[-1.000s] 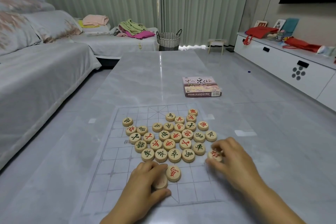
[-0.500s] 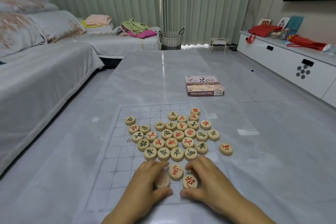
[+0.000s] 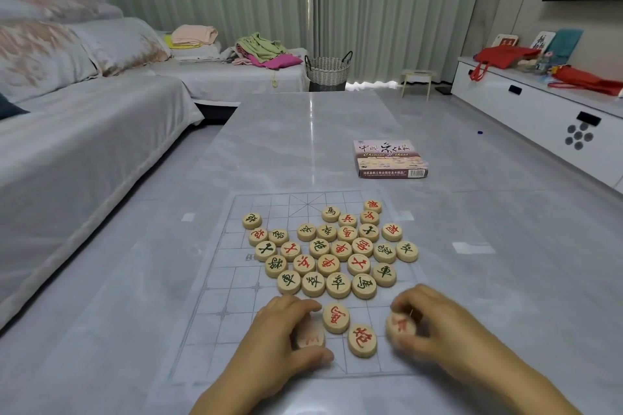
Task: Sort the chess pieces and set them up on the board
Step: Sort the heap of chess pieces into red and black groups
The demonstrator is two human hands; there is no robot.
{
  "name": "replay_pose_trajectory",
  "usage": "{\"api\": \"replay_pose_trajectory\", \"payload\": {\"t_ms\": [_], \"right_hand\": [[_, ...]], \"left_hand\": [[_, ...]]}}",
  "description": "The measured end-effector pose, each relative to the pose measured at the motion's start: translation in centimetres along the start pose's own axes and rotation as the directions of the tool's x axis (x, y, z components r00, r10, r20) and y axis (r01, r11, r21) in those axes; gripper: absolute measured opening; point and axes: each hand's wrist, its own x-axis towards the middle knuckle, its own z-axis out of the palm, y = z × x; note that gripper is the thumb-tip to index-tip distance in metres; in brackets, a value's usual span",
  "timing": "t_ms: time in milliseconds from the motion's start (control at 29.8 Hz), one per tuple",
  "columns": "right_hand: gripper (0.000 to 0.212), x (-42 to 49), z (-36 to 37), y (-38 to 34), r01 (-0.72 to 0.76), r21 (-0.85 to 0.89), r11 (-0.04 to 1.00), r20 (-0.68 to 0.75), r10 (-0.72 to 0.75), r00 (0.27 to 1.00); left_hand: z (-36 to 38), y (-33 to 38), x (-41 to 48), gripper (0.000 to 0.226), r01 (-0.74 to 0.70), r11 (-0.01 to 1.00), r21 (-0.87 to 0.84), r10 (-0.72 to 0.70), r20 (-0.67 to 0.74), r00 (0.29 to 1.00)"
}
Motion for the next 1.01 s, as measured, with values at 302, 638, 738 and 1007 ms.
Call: {"api": "replay_pose_trajectory", "payload": {"t_ms": [302,638,738,1007], "right_hand": [[0.034,3.7,-0.4,-0.9,-0.084,0.031,0.996,-0.119,0.087,0.989],[0.028,10.5,0.6,-4.1,-0.230,-0.330,0.916,-0.170,0.182,0.969],[0.028,9.2,-0.4,-3.9,-0.227,-0.243,0.943,-0.211,0.177,0.961],[0.023,0.7,0.1,-0.5,-0.185,0.034,0.982,0.032,0.184,0.982]], "left_hand": [[0.5,-0.9,0.7,0.078,-0.008,1.000,-0.026,0.002,-0.239,0.971],[0.8,0.5,0.5,0.069,-0.261,0.953,0.152,0.255,0.060,0.965],[1.1,0.5,0.4,0.064,-0.279,0.943,0.181,0.257,0.135,0.957],[1.2,0.3,0.0,0.063,-0.246,0.969,0.029,0.246,0.032,0.969]]}}
